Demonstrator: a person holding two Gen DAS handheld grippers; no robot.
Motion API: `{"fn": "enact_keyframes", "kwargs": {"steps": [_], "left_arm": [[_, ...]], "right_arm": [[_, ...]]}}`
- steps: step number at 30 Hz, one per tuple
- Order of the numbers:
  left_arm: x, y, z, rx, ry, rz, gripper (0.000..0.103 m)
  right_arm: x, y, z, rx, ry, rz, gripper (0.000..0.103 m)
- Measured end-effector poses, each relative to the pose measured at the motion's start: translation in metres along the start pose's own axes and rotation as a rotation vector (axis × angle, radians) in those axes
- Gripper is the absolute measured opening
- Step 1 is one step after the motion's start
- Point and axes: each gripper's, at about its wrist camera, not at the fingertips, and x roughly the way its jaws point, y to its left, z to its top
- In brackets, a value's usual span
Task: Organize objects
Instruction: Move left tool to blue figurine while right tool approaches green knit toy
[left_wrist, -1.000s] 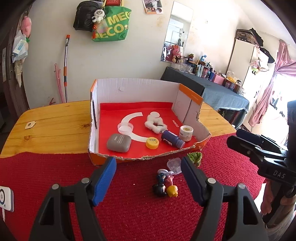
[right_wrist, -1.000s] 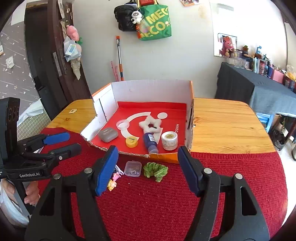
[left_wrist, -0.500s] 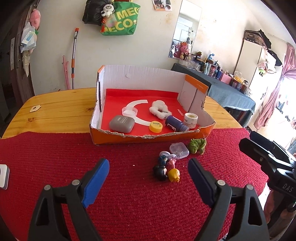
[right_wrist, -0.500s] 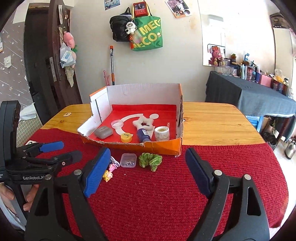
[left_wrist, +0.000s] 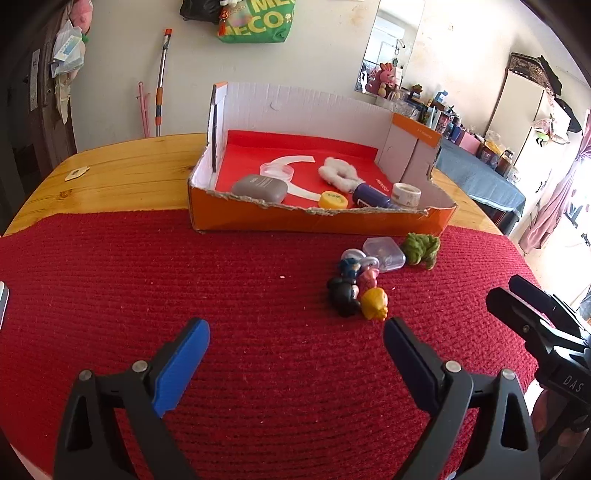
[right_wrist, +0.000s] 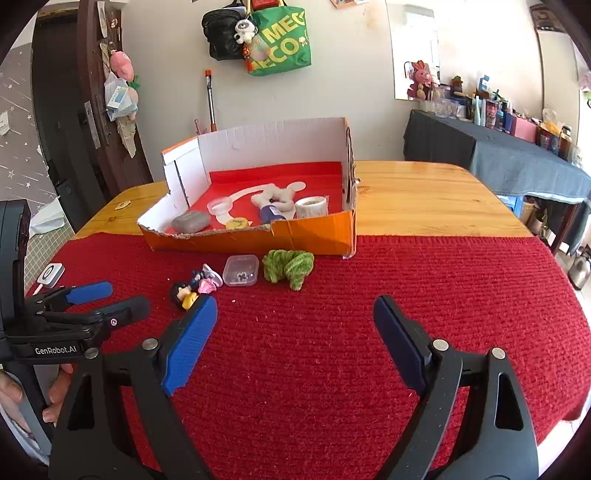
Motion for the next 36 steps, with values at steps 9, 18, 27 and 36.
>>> {"fn": "enact_keyframes", "kwargs": {"steps": [9,18,27,36], "left_arm": [[0.017,0.004,0.004,0.021,0.078,0.009,0.097],[0.038,-0.011,0.022,0.131,0.153,0.007,0.097],[0.054,-0.016,0.035,0.188,0.157,0.018,0.095],[0.059,-0.026,0.039,0.243,0.125,-0.075,0.085]], "right_arm": [[0.009,-0.004,-0.006,0.019,0.036,-0.002,0.087],[0.015,-0.011,-0.001,0.038,0.056,-0.001,0.087],[0.024,-0.015,0.007,0.02,0.08,-0.02,0.087],[0.066,-0.006,0.04,-0.122,0.162,-0.031,0.087]]}}
